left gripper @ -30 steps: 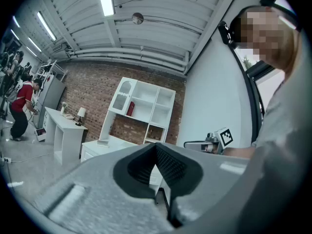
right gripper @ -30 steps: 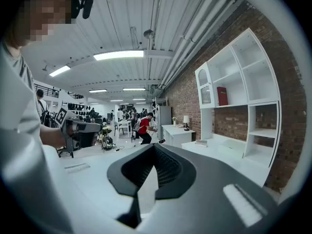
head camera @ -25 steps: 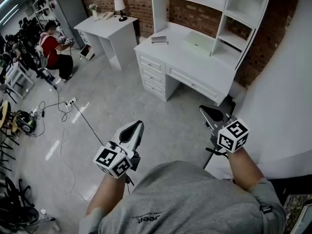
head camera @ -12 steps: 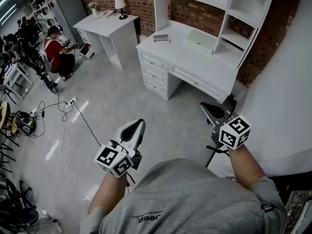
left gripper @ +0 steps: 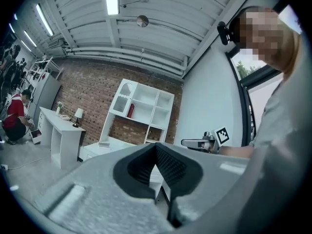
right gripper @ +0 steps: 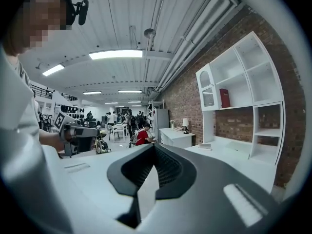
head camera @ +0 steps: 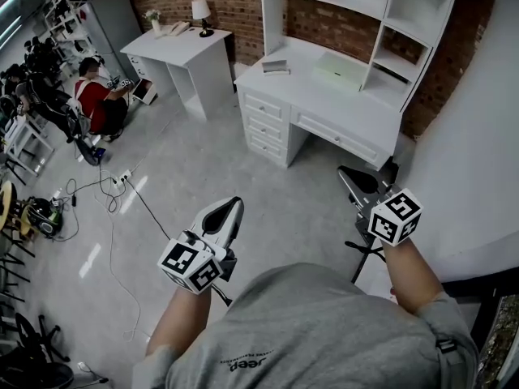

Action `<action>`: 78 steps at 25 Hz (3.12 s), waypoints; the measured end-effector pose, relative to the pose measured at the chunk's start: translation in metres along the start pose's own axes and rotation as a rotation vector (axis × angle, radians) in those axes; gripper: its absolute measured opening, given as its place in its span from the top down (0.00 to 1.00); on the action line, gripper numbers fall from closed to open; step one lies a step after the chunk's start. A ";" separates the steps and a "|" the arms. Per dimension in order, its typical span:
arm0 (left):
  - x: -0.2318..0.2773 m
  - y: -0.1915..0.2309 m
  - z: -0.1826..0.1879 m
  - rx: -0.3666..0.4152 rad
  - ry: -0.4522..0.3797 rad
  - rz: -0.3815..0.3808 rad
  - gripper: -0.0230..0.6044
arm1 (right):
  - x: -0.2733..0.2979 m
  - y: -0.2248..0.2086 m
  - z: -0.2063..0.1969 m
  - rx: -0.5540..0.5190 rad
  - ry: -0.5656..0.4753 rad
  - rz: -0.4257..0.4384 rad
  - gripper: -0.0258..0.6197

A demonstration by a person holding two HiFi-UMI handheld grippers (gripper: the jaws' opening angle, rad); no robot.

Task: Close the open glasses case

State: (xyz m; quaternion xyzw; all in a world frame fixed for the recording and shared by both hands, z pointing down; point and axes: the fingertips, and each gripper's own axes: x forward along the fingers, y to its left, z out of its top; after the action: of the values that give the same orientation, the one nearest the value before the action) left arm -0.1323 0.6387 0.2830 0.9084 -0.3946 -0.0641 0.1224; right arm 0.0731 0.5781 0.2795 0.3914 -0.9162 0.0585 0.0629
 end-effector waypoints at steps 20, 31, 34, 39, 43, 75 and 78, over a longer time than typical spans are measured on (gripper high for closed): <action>0.150 0.067 -0.010 0.024 0.027 0.071 0.97 | 0.084 -0.147 -0.014 0.031 -0.017 0.096 0.95; 0.332 0.106 0.020 0.035 -0.030 0.150 0.97 | 0.157 -0.321 0.026 -0.019 -0.023 0.213 0.95; 0.364 0.116 0.025 0.039 -0.031 0.153 0.97 | 0.172 -0.351 0.035 -0.029 -0.021 0.222 0.95; 0.404 0.145 0.026 0.025 -0.025 0.159 0.97 | 0.198 -0.390 0.038 -0.024 -0.017 0.219 0.95; 0.430 0.180 0.022 0.007 -0.015 0.146 0.97 | 0.230 -0.414 0.030 -0.012 0.007 0.204 0.95; 0.600 0.561 0.099 0.003 0.081 -0.154 0.97 | 0.592 -0.518 0.093 0.006 0.022 -0.026 0.95; 0.614 0.569 0.096 0.001 0.084 -0.136 0.97 | 0.604 -0.533 0.094 0.019 0.026 -0.008 0.95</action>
State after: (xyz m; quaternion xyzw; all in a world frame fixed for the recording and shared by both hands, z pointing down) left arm -0.1343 -0.2024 0.3343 0.9351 -0.3266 -0.0340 0.1336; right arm 0.0392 -0.2314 0.3152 0.3946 -0.9132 0.0719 0.0714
